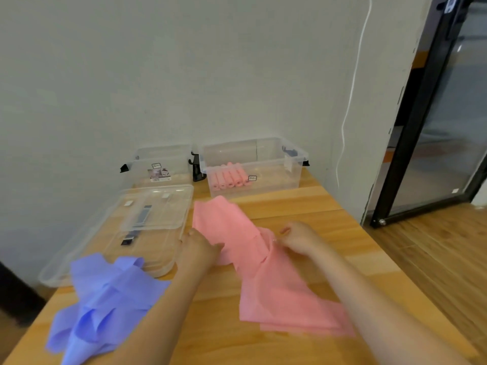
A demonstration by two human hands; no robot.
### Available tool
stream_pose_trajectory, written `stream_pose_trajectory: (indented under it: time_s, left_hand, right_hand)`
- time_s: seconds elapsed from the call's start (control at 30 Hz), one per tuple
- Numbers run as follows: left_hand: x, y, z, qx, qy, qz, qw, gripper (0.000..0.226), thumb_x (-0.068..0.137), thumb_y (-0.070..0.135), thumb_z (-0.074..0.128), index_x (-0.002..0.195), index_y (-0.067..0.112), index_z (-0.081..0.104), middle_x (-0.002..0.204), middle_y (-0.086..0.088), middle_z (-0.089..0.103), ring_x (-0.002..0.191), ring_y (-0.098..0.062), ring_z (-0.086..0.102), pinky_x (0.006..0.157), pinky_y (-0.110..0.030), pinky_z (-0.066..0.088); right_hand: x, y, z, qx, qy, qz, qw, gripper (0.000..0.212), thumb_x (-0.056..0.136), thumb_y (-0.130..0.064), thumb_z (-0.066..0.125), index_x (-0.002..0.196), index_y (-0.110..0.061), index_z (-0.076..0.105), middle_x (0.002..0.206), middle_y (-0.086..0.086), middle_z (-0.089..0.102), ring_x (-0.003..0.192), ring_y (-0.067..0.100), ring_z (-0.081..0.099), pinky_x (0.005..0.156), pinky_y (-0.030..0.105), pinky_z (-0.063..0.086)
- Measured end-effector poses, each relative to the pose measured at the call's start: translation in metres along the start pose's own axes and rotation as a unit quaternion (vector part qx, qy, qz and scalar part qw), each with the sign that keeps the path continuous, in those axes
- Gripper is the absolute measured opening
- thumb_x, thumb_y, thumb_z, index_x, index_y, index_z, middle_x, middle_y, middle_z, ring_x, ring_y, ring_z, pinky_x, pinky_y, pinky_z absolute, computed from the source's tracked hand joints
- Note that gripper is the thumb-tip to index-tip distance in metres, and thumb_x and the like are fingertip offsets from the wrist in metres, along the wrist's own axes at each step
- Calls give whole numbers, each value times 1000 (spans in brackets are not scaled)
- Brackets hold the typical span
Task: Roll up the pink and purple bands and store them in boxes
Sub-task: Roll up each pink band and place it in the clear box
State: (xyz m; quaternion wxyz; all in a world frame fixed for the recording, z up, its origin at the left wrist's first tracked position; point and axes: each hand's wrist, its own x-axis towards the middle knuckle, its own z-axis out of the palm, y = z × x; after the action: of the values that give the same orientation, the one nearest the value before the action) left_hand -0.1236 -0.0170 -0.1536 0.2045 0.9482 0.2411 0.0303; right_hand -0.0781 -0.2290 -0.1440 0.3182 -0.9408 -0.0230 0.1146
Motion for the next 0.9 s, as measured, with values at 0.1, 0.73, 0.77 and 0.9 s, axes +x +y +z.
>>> stream_pose_trajectory:
  time_s: [0.1,0.73,0.77,0.9]
  left_hand:
    - [22,1,-1,38,-34,-1,999,52,88,30,57,130,2,41,130,-14,51,119,-28,49,91,-31,41]
    - [48,34,-17,-49,61,164,983,20,92,15,48,97,2,63,106,-17,63,101,-31,56,76,-29,37]
    - [32,34,-3,-35,8,152,988,29,93,26,48,89,1,63,101,-16,65,98,-31,58,73,-28,38]
    - [1,19,41,-80,-123,45,988,56,86,51,50,94,-2,67,93,-18,69,90,-31,65,82,-35,51]
  right_hand:
    - [19,-10,16,31,15,-4,999,48,81,-24,68,123,-4,55,122,13,60,112,25,56,86,27,42]
    - [40,16,-20,1,57,-98,994,63,77,-16,72,133,-5,46,136,10,49,123,21,47,93,21,33]
    - [48,11,-15,15,32,-98,995,68,78,-18,72,137,-5,39,141,10,44,128,21,43,96,20,30]
    - [76,6,-2,5,-13,-33,999,60,77,-22,74,130,-5,50,122,9,59,110,22,56,86,24,41]
